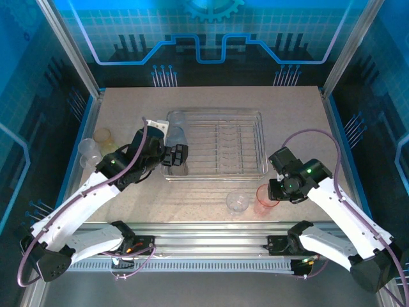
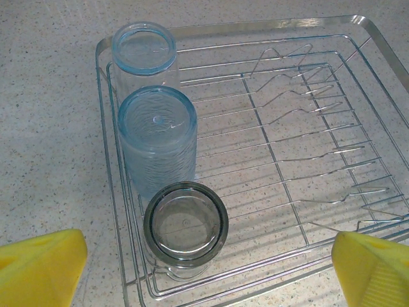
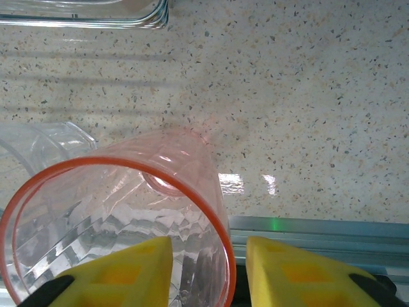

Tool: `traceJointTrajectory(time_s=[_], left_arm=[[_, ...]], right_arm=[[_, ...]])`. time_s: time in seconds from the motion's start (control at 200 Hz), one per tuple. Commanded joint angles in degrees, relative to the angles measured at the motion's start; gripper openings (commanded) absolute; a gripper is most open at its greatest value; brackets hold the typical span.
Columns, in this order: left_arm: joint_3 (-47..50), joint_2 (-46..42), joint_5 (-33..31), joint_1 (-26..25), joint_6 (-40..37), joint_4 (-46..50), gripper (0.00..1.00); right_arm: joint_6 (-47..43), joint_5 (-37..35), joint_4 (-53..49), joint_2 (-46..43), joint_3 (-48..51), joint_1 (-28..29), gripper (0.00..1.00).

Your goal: Load the cups into the dish rack

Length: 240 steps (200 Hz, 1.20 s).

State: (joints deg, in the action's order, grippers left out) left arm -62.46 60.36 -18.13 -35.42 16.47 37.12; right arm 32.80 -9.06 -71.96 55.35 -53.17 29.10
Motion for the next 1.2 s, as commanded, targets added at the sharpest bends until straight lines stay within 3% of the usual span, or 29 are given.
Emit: traceJointTrajectory(time_s=[0.0,0.345,0.71,1.026,1.196], left_arm=[[0.6,0.5,0.5,-0.2,-0.8,-0.4,0.99],[0.4,0.5,0.7,-0.2,-1.0,0.2,0.99],[-0.2,0.0,0.6,-0.2,-1.7,-0.2,0.99],[-1.6,-0.7,1.4,-0.2,0.0,-0.3,1.00],[-2.8,-1.6,5.9,-0.2,1.2,-2.3,0.99]], right_arm=[[0.4,-0.9,-0.2,0.7,0.5,1.0,0.34],[0.3,-0.8,-0.1,2.4,0.6,1.2,0.27],[1.1,-2.5,-3.1,4.7,-1.6,1.4,0.00],[-0.9,-3.3,-6.6,2.2,-8.4,1.6,0.00],[-4.5,-2.3,-9.6,0.1,-14.3,0.0,0.00]])
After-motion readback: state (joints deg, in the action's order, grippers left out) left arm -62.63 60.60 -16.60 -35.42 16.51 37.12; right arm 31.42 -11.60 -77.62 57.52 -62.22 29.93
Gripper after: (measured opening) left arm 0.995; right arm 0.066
